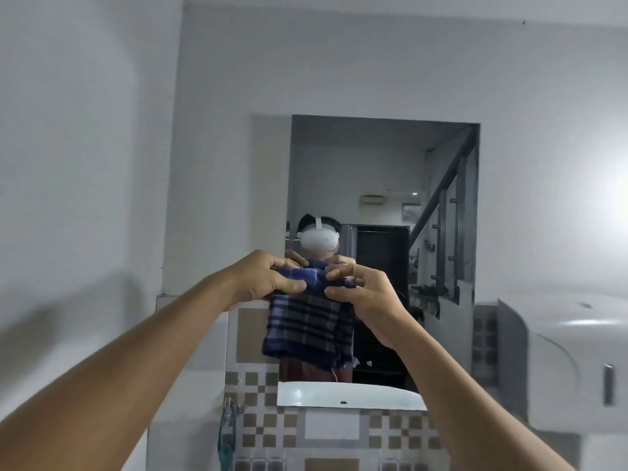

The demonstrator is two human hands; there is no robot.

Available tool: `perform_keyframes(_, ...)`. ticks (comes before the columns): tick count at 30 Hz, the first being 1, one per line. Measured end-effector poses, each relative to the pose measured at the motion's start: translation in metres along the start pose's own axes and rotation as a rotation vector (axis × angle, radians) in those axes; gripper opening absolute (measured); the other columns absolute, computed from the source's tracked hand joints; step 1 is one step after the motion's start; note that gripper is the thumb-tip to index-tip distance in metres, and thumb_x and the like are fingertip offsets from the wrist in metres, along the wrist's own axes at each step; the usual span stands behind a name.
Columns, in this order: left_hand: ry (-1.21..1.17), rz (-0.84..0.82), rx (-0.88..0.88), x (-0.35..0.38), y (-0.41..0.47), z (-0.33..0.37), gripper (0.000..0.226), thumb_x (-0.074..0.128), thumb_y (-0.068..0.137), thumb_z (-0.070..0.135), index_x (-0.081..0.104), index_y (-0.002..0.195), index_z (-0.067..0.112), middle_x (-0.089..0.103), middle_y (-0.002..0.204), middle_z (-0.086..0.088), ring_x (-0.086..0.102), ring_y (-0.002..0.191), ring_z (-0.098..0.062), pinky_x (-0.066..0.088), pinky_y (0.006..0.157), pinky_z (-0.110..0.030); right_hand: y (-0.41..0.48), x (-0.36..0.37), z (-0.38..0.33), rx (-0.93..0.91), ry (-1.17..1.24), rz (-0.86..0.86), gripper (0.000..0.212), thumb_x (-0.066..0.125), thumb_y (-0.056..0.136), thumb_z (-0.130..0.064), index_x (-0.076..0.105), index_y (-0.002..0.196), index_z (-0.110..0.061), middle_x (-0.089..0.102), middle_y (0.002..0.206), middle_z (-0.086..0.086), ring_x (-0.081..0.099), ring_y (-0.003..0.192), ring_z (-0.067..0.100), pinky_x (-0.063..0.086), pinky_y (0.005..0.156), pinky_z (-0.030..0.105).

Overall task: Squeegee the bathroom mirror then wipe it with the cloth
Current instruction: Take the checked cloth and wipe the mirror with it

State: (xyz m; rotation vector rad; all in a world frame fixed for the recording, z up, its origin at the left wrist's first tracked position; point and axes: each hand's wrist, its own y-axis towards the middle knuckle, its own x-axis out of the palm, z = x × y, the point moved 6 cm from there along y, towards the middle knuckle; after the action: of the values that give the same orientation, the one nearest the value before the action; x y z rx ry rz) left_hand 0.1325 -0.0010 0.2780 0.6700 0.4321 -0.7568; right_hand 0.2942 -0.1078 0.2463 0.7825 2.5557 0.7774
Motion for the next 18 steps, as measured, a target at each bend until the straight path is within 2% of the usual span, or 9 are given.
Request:
perform_keyframes(2,-0.025,0.000,0.016,0.003,0.011,0.014,0.019,0.077,0.085,0.010,0.078,0.104,0.015,0.075,0.103,-0.004,0.070,0.101,-0.027,0.059,0.091,-0.039,0.001,-0.015,-0.003,-0.002,0.081,0.032,0.016,0.079,0.081,0.001,0.078,0.089,-0.012,0.066,0.120,0.018,0.071,0.101,0.035,0.061,0.086,0.051)
perform_keyframes(4,-0.018,0.012,0.030,0.006,0.025,0.027,0.019,0.080,0.082,0.010,0.080,0.099,0.016,0.076,0.105,-0.005,0.071,0.103,-0.026,0.057,0.096,-0.044,0.000,-0.028,-0.008,-0.025,0.076,0.098,0.016,0.074,0.085,0.003,0.078,0.090,-0.012,0.069,0.115,0.016,0.072,0.098,0.032,0.061,0.086,0.048)
perform_keyframes(6,0.008,0.012,0.048,0.011,0.039,0.045,0.023,0.082,0.073,0.020,0.081,0.095,0.019,0.077,0.107,-0.002,0.071,0.105,-0.024,0.053,0.102,-0.047,0.000,-0.039,-0.014,-0.079,-0.038,0.238,0.017,0.073,0.087,-0.003,0.077,0.089,-0.020,0.071,0.109,0.005,0.072,0.093,0.023,0.062,0.083,0.041)
perform_keyframes(8,0.023,0.036,0.068,0.014,0.053,0.066,0.020,0.079,0.073,0.023,0.081,0.093,0.021,0.077,0.104,-0.001,0.070,0.105,-0.021,0.052,0.103,-0.044,-0.001,-0.048,-0.022,-0.174,-0.205,0.443,0.015,0.073,0.089,-0.011,0.075,0.089,-0.026,0.064,0.110,-0.006,0.066,0.097,0.010,0.058,0.088,0.032)
perform_keyframes(10,0.028,0.078,0.114,0.016,0.065,0.090,0.010,0.076,0.082,0.016,0.081,0.091,0.019,0.078,0.098,-0.003,0.070,0.101,-0.021,0.053,0.100,-0.041,-0.005,-0.048,-0.030,-0.271,-0.315,0.574,0.013,0.064,0.096,-0.020,0.074,0.104,-0.022,0.058,0.118,-0.006,0.059,0.108,0.009,0.051,0.095,0.031)
perform_keyframes(11,0.039,0.106,0.136,0.015,0.070,0.102,0.008,0.075,0.085,0.016,0.081,0.090,0.018,0.078,0.096,-0.004,0.071,0.100,-0.022,0.055,0.098,-0.041,-0.003,-0.045,-0.031,-0.273,-0.369,0.588,0.023,0.058,0.100,-0.029,0.071,0.117,-0.021,0.055,0.128,-0.005,0.054,0.119,0.014,0.049,0.099,0.034)
perform_keyframes(14,0.050,0.122,0.197,0.011,0.083,0.128,0.007,0.078,0.086,0.019,0.080,0.092,0.019,0.079,0.091,-0.002,0.073,0.093,-0.020,0.058,0.088,-0.033,0.006,-0.031,-0.029,-0.180,-0.521,0.513,0.059,0.036,0.101,-0.059,0.036,0.153,-0.031,0.020,0.165,-0.002,0.019,0.151,0.021,0.031,0.118,0.046)
perform_keyframes(16,0.022,0.101,0.217,0.008,0.090,0.138,0.010,0.079,0.086,0.016,0.080,0.095,0.018,0.079,0.091,-0.003,0.075,0.089,-0.019,0.059,0.077,-0.027,0.015,-0.024,-0.030,-0.199,-0.549,0.484,0.070,0.027,0.098,-0.065,0.011,0.160,-0.036,-0.003,0.170,-0.003,0.001,0.155,0.021,0.015,0.125,0.047)
perform_keyframes(18,-0.009,0.082,0.243,0.005,0.093,0.144,0.011,0.078,0.086,0.012,0.081,0.096,0.016,0.079,0.088,-0.004,0.075,0.083,-0.017,0.058,0.066,-0.022,0.025,-0.020,-0.032,-0.249,-0.511,0.481,0.072,0.031,0.100,-0.061,-0.003,0.159,-0.038,-0.010,0.169,-0.002,-0.006,0.155,0.023,0.008,0.126,0.046)
